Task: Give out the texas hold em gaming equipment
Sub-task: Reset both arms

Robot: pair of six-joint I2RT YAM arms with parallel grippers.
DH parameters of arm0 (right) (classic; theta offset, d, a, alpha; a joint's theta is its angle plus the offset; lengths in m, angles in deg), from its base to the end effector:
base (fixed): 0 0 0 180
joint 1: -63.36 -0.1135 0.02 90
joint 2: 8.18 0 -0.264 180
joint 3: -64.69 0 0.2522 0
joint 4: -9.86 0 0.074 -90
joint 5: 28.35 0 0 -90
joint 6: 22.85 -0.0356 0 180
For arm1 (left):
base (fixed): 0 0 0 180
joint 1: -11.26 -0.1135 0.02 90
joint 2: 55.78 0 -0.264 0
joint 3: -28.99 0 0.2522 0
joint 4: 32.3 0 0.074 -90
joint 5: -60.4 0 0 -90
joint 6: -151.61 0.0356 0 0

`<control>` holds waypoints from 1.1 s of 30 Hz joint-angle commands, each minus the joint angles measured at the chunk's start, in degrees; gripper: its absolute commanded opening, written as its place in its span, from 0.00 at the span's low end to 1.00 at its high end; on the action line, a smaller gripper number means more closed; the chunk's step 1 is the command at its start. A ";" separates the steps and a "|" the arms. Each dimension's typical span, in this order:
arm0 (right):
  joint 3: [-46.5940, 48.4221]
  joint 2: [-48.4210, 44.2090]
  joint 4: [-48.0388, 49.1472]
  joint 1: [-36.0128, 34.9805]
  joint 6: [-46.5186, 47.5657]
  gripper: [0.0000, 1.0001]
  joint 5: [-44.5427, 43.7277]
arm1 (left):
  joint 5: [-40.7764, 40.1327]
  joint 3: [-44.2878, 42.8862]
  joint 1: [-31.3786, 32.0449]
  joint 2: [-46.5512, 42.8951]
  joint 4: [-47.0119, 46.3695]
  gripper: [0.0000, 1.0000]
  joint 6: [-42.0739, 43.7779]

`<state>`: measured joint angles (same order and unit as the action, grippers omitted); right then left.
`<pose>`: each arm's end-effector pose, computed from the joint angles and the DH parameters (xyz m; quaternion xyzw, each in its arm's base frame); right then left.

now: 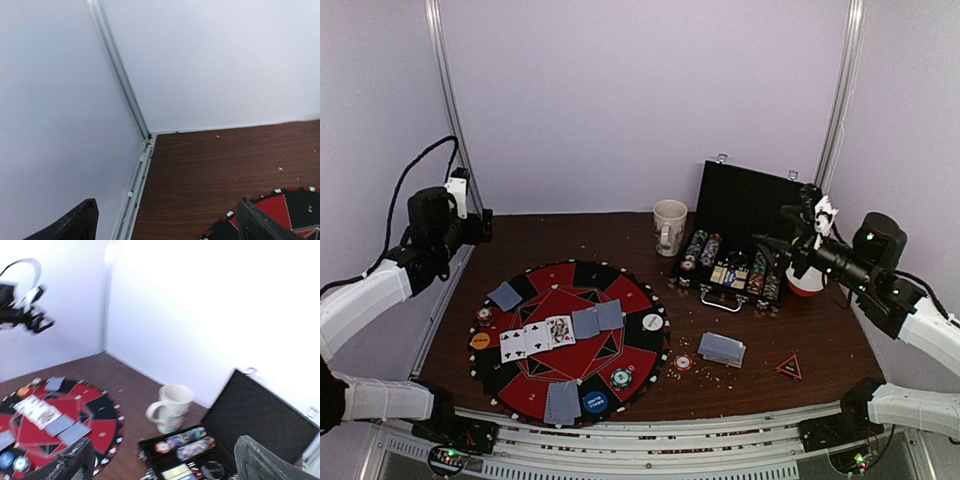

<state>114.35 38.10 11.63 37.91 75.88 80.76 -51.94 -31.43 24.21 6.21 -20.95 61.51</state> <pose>0.1724 0.0950 0.3288 -0.3126 0.5999 0.2166 0.7039 0.2490 -0.0434 0.3158 -0.0341 0.7760 0.0811 0.6245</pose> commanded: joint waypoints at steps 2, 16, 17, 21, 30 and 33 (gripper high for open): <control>-0.82 6.00 8.06 12.07 -14.49 1.00 -23.11 | -11.97 13.79 -3.22 -2.49 -24.24 0.98 -6.22; -25.44 21.85 48.83 24.05 -16.63 1.00 -32.17 | -11.32 40.96 -3.21 8.37 -63.09 0.98 -7.47; -25.84 25.26 51.11 24.05 -16.39 1.00 -31.05 | -10.44 41.21 -3.20 10.20 -66.86 0.98 -5.83; -28.17 35.10 63.57 23.73 -16.51 1.00 -30.01 | -6.49 37.32 -3.26 14.81 -66.65 0.98 -3.03; -22.83 42.98 61.47 22.63 -12.55 1.00 -22.41 | -0.43 41.85 -3.89 28.49 -90.82 0.98 2.67; -22.83 42.53 60.37 22.73 -12.73 1.00 -23.00 | 0.15 37.04 -4.76 28.92 -83.24 0.98 2.39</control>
<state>90.31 81.09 72.77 60.88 62.20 56.20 -54.00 10.19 20.67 35.70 -100.01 62.69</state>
